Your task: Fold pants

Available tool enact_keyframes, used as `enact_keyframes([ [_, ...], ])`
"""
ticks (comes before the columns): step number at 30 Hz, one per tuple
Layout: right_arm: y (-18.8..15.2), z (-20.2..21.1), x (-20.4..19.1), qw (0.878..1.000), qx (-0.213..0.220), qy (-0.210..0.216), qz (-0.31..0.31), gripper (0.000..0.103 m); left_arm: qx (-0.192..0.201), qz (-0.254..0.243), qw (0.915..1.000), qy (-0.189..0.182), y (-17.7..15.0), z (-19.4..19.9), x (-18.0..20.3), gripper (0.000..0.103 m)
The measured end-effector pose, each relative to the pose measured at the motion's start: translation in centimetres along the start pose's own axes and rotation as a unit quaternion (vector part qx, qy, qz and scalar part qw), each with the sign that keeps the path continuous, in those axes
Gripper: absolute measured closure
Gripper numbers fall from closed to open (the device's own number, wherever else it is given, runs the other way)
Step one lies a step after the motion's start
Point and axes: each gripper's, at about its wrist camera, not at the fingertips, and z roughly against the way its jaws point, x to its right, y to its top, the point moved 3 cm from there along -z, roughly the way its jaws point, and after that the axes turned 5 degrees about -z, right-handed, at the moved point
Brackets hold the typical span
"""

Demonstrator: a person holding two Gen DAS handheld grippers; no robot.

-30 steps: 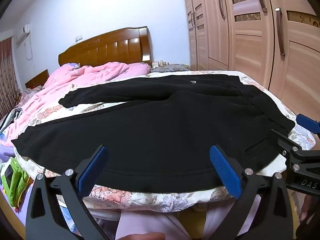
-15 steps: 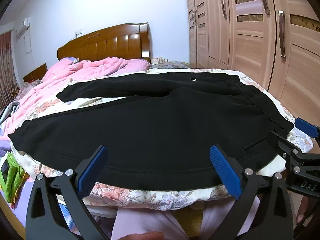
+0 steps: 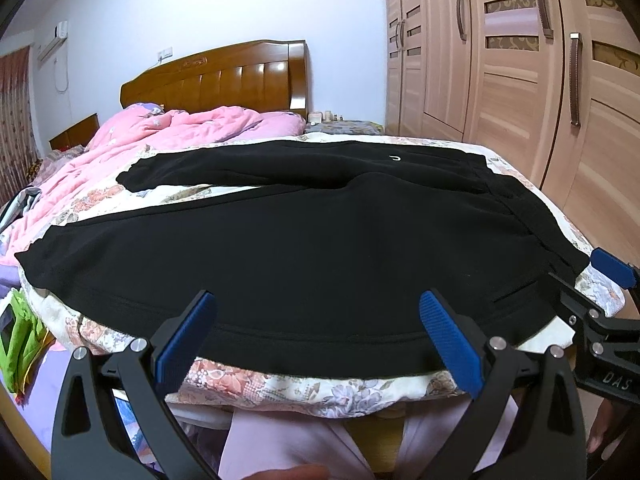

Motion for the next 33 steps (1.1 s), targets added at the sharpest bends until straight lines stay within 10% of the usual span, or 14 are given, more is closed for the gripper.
enact_keyframes([
  [33, 0.0, -0.1, 0.1, 1.000, -0.003, 0.006, -0.006, 0.004, 0.015, 0.035, 0.9990, 0.025, 0.0, 0.9, -1.8, 0.002],
])
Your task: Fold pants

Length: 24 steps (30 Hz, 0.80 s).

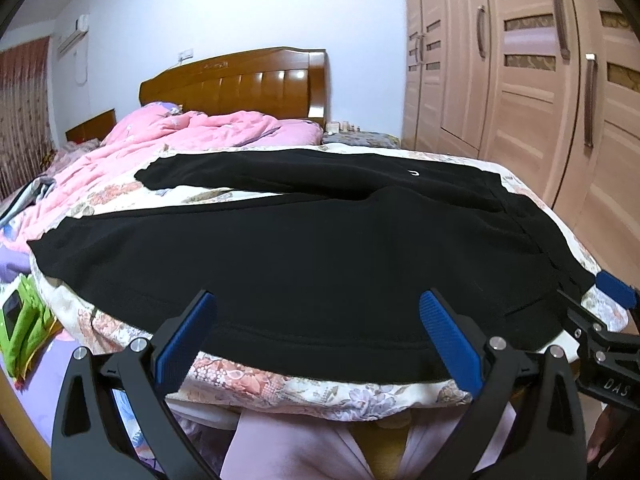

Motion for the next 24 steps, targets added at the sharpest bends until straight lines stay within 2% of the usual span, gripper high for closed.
enact_keyframes([
  [7, 0.0, 0.0, 0.0, 1.000, -0.001, 0.000, -0.001, 0.004, -0.006, 0.026, 0.9996, 0.002, -0.3, -0.1, -1.3, 0.002],
  [24, -0.9, -0.1, -0.2, 1.000, -0.004, 0.003, -0.003, 0.004, -0.017, 0.042, 0.9990, 0.001, -0.7, -0.4, -1.4, 0.002],
])
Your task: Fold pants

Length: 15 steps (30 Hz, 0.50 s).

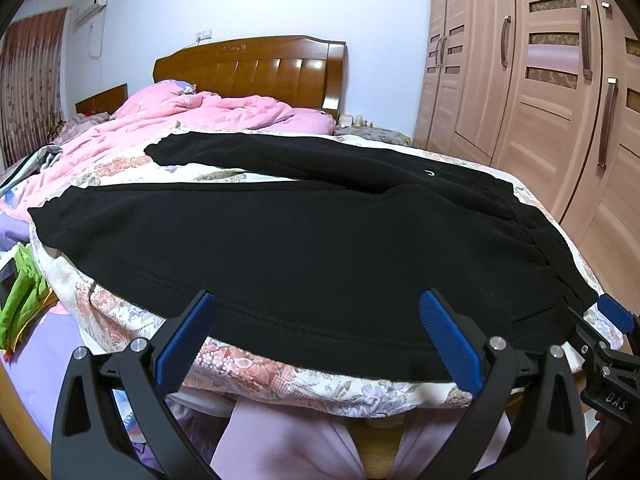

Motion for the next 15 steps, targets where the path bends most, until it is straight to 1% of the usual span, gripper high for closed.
enact_keyframes([
  [10, 0.15, -0.38, 0.57, 1.000, -0.004, 0.002, -0.003, 0.004, -0.005, 0.001, 1.0000, 0.000, -0.18, -0.13, 0.07, 0.002],
  [15, 0.85, -0.87, 0.81, 1.000, -0.001, -0.005, 0.011, 0.004, -0.012, 0.008, 0.9999, -0.008, -0.36, -0.66, -0.20, 0.002],
])
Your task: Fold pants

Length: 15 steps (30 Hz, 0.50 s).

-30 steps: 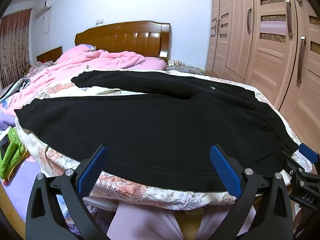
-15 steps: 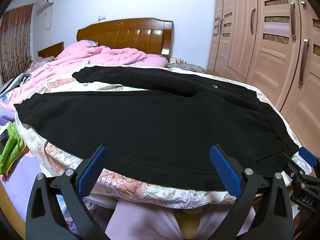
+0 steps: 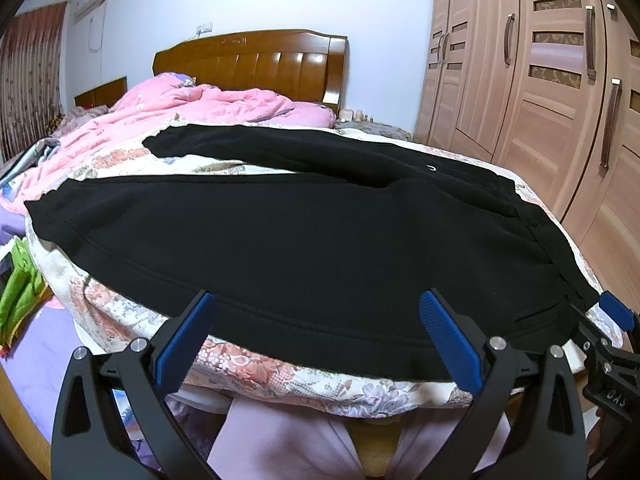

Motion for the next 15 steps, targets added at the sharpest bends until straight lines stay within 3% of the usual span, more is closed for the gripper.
enact_keyframes([
  [6, 4.5, -2.3, 1.0, 0.999, 0.004, -0.004, 0.033, 0.004, -0.032, -0.018, 0.9993, -0.007, 1.5, -2.2, 0.0, 0.002],
  [11, 11.1, -7.1, 2.8, 0.997, -0.027, 0.022, 0.064, 0.004, -0.017, -0.083, 0.9964, -0.004, 6.6, -4.8, 0.2, 0.002],
  [13, 14.0, -10.5, 4.0, 0.995, -0.051, 0.031, 0.080, 0.004, -0.018, -0.150, 0.9883, -0.021, 9.9, -7.0, 0.8, 0.002],
  [15, 16.3, -14.2, 5.3, 0.993, -0.073, 0.030, 0.092, 0.004, -0.049, -0.206, 0.9750, -0.067, 13.3, -10.2, 1.4, 0.002],
])
